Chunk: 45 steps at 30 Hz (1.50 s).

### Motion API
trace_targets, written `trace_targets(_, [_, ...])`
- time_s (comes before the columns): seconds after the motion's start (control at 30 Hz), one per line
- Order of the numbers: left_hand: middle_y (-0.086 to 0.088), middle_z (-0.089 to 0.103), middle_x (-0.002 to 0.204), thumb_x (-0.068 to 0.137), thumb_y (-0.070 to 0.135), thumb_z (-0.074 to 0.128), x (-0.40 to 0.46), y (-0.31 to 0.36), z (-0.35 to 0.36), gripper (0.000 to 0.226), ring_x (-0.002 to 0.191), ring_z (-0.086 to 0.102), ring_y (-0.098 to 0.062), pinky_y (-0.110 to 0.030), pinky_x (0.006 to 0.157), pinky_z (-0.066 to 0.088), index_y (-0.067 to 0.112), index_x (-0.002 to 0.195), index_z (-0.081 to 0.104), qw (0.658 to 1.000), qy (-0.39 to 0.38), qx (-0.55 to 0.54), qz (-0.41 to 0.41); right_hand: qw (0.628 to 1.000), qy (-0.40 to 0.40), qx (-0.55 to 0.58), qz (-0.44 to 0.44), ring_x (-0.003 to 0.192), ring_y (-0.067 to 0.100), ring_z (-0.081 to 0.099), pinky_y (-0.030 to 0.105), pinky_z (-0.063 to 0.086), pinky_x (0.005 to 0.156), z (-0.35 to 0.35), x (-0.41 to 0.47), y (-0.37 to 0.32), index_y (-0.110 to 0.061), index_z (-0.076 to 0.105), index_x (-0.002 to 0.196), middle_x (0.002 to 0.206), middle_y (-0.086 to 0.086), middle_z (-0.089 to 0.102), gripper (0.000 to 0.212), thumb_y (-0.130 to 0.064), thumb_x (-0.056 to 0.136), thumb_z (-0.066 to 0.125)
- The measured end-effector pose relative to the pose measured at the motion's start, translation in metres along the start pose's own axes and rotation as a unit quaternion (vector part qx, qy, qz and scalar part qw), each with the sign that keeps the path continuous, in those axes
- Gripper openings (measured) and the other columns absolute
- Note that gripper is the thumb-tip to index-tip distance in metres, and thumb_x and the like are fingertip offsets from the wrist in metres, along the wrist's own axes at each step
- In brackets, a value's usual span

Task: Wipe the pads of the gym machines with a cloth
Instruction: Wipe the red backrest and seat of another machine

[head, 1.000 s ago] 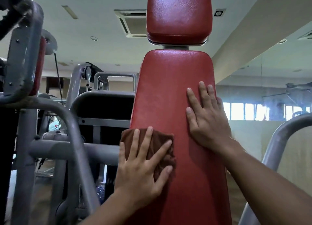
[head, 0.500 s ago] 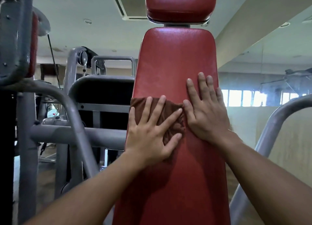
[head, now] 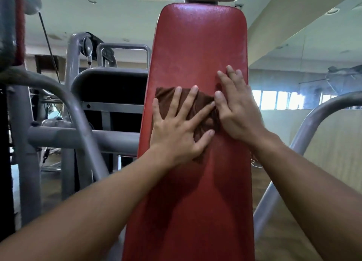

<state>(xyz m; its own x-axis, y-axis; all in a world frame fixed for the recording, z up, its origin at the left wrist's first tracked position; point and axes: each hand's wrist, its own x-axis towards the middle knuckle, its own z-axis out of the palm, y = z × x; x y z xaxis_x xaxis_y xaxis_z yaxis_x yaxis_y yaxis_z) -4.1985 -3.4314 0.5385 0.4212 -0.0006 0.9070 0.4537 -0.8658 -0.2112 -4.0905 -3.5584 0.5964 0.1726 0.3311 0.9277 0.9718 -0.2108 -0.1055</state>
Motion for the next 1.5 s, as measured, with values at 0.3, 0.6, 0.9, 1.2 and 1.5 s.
trace_targets(0.3, [0.005,-0.026,0.161,0.101,0.046,0.037,0.005,0.017,-0.008,0.076,0.149,-0.024,-0.017,-0.056,0.119,-0.011,0.033,0.146,-0.024,0.979,-0.093,-0.135,0.118,0.958,0.176,0.226,0.021,0.14,0.019,0.04,0.053,0.03,0.114,0.033,-0.05,-0.055,-0.016,0.044,0.143,0.148,0.005,0.046,0.054,-0.049,0.104,0.024])
trace_targets(0.6, [-0.01,0.034,0.158,0.098,0.019,0.045,0.004,-0.039,-0.012,0.047,0.146,0.032,-0.025,-0.044,0.118,0.028,0.01,0.144,0.045,0.975,0.105,-0.193,0.032,0.982,0.025,-0.167,-0.089,0.154,0.032,0.008,0.062,0.011,0.119,0.034,-0.05,-0.012,-0.037,0.038,0.15,0.166,0.005,0.015,0.058,-0.06,0.097,0.035])
trace_targets(0.9, [0.003,0.014,0.165,0.102,0.045,0.025,-0.007,-0.053,0.007,0.06,0.152,0.01,-0.016,-0.044,0.121,0.01,0.023,0.157,0.022,0.998,0.036,-0.038,0.035,0.952,0.003,-0.289,-0.1,0.153,0.036,0.011,0.063,0.017,0.117,0.024,-0.07,0.017,-0.036,0.025,0.157,0.167,0.003,0.014,0.068,-0.067,0.096,0.028])
trace_targets(1.2, [0.004,0.015,0.165,0.101,0.043,0.027,-0.007,-0.052,0.011,0.059,0.152,0.011,-0.016,-0.044,0.121,0.011,0.025,0.157,0.021,0.998,0.056,-0.028,0.03,0.942,-0.026,-0.306,-0.133,0.153,0.033,0.013,0.059,0.016,0.118,0.037,-0.122,0.007,-0.034,0.029,0.156,0.166,0.005,0.016,0.068,-0.065,0.095,0.036])
trace_targets(1.5, [0.004,0.015,0.165,0.101,0.043,0.029,-0.008,-0.052,0.009,0.059,0.152,0.011,-0.016,-0.044,0.121,0.01,0.026,0.157,0.022,0.997,0.053,-0.046,0.027,0.928,-0.065,-0.308,-0.198,0.153,0.033,0.016,0.06,0.02,0.117,0.047,-0.156,-0.001,-0.033,0.033,0.155,0.165,0.006,0.02,0.068,-0.063,0.095,0.041])
